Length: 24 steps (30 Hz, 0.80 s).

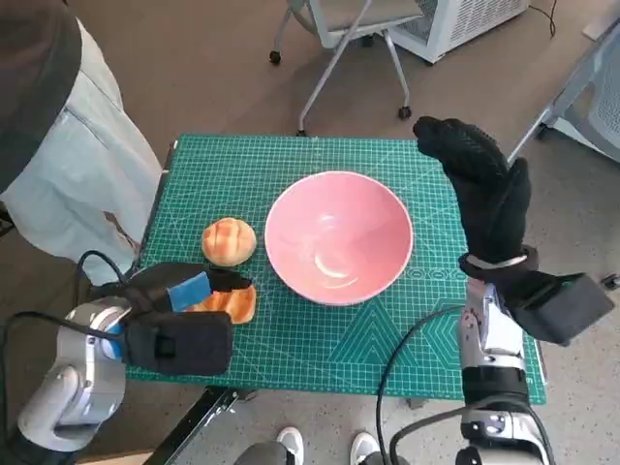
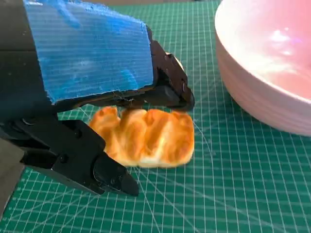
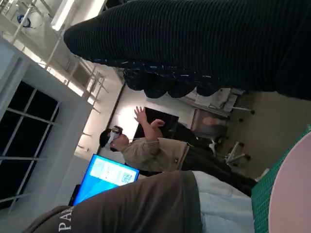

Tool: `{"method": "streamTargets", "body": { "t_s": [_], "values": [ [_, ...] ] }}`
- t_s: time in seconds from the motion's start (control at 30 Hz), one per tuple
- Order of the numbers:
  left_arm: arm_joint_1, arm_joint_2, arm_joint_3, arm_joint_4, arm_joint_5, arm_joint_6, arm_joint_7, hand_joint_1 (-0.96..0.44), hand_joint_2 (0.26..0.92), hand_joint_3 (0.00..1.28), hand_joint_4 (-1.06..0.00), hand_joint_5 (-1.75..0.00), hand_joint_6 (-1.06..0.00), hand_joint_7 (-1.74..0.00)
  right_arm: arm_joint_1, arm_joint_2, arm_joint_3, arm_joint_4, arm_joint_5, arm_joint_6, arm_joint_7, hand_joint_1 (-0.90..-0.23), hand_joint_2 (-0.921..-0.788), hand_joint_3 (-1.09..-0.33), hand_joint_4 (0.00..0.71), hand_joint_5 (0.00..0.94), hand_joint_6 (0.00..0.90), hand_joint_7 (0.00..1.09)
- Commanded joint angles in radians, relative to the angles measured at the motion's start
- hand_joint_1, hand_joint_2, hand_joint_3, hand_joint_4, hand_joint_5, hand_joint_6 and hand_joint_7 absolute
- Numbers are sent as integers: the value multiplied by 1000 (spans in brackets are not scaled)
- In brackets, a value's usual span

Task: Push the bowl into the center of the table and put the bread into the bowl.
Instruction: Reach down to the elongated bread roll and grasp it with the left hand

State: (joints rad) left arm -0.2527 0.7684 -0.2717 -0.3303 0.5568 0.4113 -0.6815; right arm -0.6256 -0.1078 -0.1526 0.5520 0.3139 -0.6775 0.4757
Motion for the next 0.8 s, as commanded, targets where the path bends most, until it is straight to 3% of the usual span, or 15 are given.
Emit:
{"method": "streamTargets", "body": {
  "t_s": [0.03, 0.07, 0.1, 0.2, 0.37, 0.8],
  "values": [
    [2, -17, -8, 41, 14, -38, 27, 109, 862, 53, -692, -701, -634, -526, 13, 5, -3, 15, 14, 10, 18, -701, -921, -797, 178, 2, 37, 569],
    [1, -18, -8, 53, 14, -51, 35, 201, 883, 81, -664, -916, -608, -637, 14, 5, -3, 15, 15, 9, 20, -702, -921, -795, 178, 2, 37, 570],
    [1, -19, -8, 61, 14, -59, 41, 129, 897, 102, -666, -1036, -567, -851, 14, 5, -3, 16, 16, 8, 22, -703, -921, -793, 179, 2, 37, 570],
    [-1, -24, -7, 86, 14, -85, 55, 44, 912, 131, -657, -1190, -517, -1111, 15, 6, -4, 16, 17, 6, 26, -703, -921, -791, 179, 2, 38, 570],
    [-6, -33, -4, 132, 16, -130, 82, 9, 919, 128, -661, -1238, -520, -1201, 14, 6, -6, 16, 16, 7, 28, -700, -921, -789, 180, 2, 39, 571],
    [-21, -47, 2, 212, 26, -207, 138, 3, 920, 85, -681, -1189, -594, -1186, 14, 8, -6, 22, 18, 10, 33, -693, -921, -789, 181, 2, 42, 574]
  ]
}}
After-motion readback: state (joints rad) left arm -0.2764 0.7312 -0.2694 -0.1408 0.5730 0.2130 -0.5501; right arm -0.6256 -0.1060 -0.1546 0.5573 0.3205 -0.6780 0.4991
